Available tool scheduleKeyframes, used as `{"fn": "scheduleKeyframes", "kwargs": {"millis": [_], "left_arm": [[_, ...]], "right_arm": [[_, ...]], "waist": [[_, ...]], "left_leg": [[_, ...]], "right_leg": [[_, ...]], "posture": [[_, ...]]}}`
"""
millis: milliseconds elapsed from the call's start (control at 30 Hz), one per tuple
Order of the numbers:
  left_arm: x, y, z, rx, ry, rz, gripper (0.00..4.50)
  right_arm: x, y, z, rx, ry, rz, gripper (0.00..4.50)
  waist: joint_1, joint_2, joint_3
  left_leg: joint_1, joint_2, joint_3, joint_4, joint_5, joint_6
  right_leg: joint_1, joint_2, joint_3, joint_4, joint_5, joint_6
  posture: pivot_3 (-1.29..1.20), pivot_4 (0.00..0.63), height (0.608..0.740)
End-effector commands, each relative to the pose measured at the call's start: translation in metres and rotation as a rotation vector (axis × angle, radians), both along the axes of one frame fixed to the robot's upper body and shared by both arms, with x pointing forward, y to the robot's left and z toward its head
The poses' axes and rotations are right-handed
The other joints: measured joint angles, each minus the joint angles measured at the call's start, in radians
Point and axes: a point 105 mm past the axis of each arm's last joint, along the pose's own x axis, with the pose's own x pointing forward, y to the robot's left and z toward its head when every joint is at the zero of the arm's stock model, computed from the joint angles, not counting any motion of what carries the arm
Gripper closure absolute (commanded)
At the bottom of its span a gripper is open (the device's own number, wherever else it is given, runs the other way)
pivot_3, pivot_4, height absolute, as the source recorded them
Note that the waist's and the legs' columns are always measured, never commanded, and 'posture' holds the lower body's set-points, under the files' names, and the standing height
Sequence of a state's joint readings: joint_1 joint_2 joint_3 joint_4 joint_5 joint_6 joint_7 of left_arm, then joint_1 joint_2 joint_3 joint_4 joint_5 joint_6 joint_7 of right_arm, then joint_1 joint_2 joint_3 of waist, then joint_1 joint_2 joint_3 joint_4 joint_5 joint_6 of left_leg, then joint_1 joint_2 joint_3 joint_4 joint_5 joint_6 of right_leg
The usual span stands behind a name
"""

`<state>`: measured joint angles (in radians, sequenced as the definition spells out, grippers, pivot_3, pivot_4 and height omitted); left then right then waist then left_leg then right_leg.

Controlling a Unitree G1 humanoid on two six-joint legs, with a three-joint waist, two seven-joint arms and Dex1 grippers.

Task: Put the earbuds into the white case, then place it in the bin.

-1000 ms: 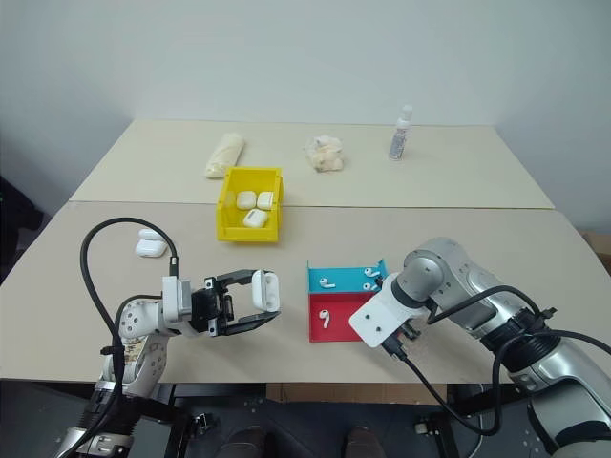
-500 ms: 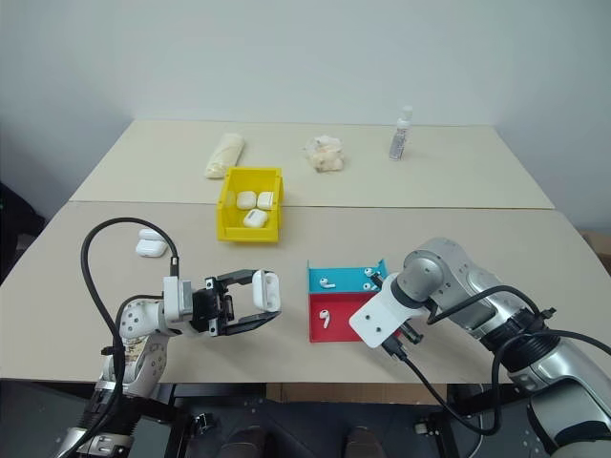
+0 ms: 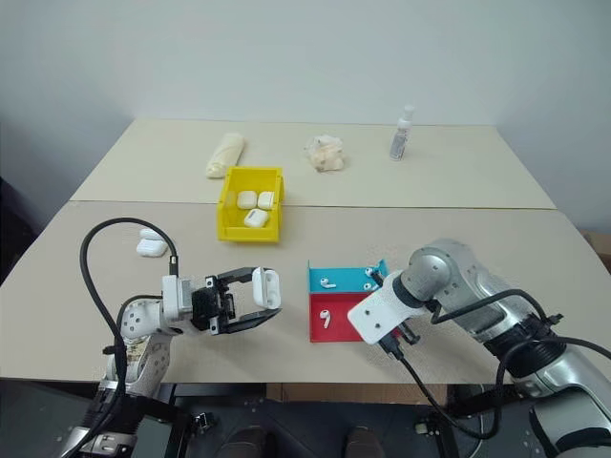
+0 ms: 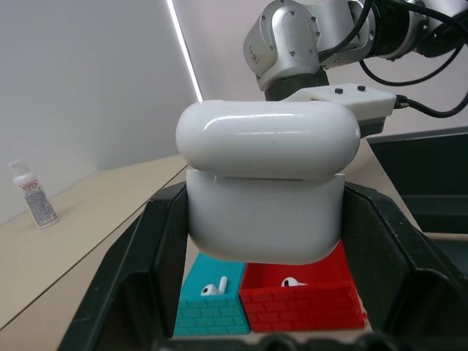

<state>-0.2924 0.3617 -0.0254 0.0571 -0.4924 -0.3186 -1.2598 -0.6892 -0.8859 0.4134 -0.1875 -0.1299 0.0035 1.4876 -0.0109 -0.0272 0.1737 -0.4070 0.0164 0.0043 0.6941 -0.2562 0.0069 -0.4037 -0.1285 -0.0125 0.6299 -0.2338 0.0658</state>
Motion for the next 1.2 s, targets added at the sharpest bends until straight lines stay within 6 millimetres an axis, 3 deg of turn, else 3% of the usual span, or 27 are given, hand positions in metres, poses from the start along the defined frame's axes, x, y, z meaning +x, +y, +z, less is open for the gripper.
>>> {"fn": "scheduleKeyframes", "kwargs": {"millis": [33,267,367,567,1200], "left_arm": [[-0.008,-0.011,0.033,-0.112,-0.051,-0.064,1.71],[-0.016,-0.022,0.056,-0.200,-0.029,-0.177,1.71],[-0.018,-0.029,0.062,-0.221,-0.017,-0.233,1.71],[-0.020,-0.039,0.069,-0.238,-0.022,-0.307,1.71],[-0.022,-0.037,0.069,-0.258,-0.015,-0.287,1.71]], "right_arm": [[-0.005,0.011,0.081,0.384,-0.123,-0.051,3.84],[-0.025,0.017,0.173,1.005,-0.241,-0.069,3.84],[-0.048,0.023,0.192,1.270,-0.185,0.030,3.84],[-0.070,0.037,0.178,1.443,-0.042,0.174,3.84],[-0.045,0.053,0.126,1.312,0.033,0.117,3.84]], "waist": [[0.001,0.000,0.000],[0.006,0.000,0.000],[0.006,0.000,0.000],[0.008,0.000,0.000],[-0.001,0.000,0.000]], "left_leg": [[0.000,0.000,0.000,0.000,0.000,0.000],[0.001,0.000,-0.001,0.000,0.000,0.000],[0.001,0.000,-0.001,0.000,0.000,0.000],[0.001,0.000,-0.001,0.000,0.000,0.000],[0.002,0.000,-0.001,0.000,0.000,0.000]], "right_leg": [[0.000,0.000,0.000,0.000,0.000,0.000],[0.001,0.000,0.000,0.000,0.000,0.000],[0.001,0.000,0.000,0.000,0.000,0.000],[0.002,0.000,0.000,0.000,0.000,0.000],[0.002,0.000,0.000,0.000,0.000,0.000]], "posture": [[0.00,0.150,0.740],[0.00,0.150,0.740],[0.00,0.150,0.740],[0.00,0.150,0.740],[0.00,0.150,0.740]]}}
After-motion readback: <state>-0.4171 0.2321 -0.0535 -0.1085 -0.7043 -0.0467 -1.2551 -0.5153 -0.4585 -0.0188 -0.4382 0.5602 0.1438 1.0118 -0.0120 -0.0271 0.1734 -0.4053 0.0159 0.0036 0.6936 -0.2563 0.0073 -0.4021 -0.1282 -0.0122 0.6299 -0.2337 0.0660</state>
